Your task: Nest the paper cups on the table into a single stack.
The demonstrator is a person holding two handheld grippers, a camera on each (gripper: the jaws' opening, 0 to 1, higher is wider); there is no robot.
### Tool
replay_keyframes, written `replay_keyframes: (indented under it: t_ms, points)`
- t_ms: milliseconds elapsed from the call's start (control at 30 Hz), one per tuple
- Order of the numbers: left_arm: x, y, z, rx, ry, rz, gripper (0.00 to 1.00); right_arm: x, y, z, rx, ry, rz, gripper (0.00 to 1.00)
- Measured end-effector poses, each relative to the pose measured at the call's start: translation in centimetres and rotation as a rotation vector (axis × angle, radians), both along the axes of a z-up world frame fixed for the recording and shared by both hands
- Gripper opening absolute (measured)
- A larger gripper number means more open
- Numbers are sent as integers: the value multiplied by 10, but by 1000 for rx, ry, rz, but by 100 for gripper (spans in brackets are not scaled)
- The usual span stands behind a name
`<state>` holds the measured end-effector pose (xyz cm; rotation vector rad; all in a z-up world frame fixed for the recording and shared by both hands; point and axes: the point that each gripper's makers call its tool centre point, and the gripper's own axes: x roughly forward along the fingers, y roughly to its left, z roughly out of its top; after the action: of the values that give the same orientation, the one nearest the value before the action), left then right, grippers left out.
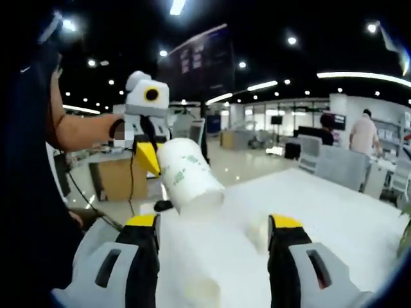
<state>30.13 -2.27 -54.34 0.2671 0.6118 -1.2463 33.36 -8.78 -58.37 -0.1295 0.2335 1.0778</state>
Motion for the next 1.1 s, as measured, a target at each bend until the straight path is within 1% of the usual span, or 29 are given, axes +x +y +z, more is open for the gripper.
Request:
replay_keyframes:
  t_ms: [33,67,100,167,233,300,333,400,433,467,500,533,567,600,633,667,700,733,767,833,900,933,967,1000,1033,1067,1100]
  points:
    - [2,0,-1,31,-21,-11,0,2,-5,-3,-1,0,-14,74]
    - [3,-1,-3,97,-98,-74,0,3,-9,-5,-5,1,-26,76]
    - [3,-3,-5,135,-113,-85,0,2,-13,-8,-5,3,-30,78]
    - [3,-8,-4,151,-98,-89,0,2,-20,-12,-11,9,-44,80]
    - [4,-11,-6,201,-103,-116,0,4,-29,-18,-26,10,-69,83]
    - [2,-11,-11,270,-84,-149,0,5,-36,-21,-22,7,-82,85]
    - [1,-11,-15,312,-64,-166,0,5,-40,-22,-21,11,-90,86]
    - [2,-12,-18,361,-34,-165,0,6,-48,-27,-24,18,-109,87]
    - [3,-13,-19,383,-29,-165,0,7,-51,-29,-24,21,-112,88]
    - [7,-15,-18,396,-45,-166,0,7,-52,-30,-24,25,-115,89]
    - [9,-17,-18,430,-57,-189,0,8,-58,-34,-27,42,-136,91]
    - [8,-16,-19,459,-34,-182,0,8,-60,-36,-29,43,-140,94]
    - [8,-20,-18,481,-8,-188,0,9,-64,-40,-31,46,-143,96]
    - [8,-25,-17,479,-4,-199,0,9,-66,-42,-32,47,-144,96]
    - [8,-26,-16,515,2,-219,0,9,-71,-47,-41,48,-149,97]
    - [10,-25,-16,546,-5,-229,0,9,-73,-49,-44,48,-152,98]
    - [15,-24,-17,598,-30,-234,0,9,-77,-53,-48,50,-156,98]
    - [18,-24,-18,628,-43,-237,0,8,-80,-55,-50,59,-158,99]
    - [22,-22,-20,675,-74,-261,0,8,-84,-58,-44,80,-173,100]
    - [25,-21,-22,744,-101,-283,0,7,-88,-58,-30,76,-182,100]
    - [25,-23,-23,773,-99,-278,0,7,-92,-64,-42,71,-189,100]
    - [25,-23,-24,796,-102,-288,0,6,-92,-66,-43,81,-187,100]
    - [27,-22,-24,834,-116,-299,0,5,-93,-69,-44,89,-184,100]
    - [29,-22,-25,851,-133,-301,0,4,-94,-71,-45,95,-181,100]
    - [27,-21,-27,880,-151,-352,0,3,-96,-72,-47,98,-181,100]
    - [24,-19,-28,902,-129,-353,0,2,-97,-73,-47,98,-181,100]
    - [24,-23,-30,891,-129,-341,0,2,-98,-74,-46,100,-181,100]
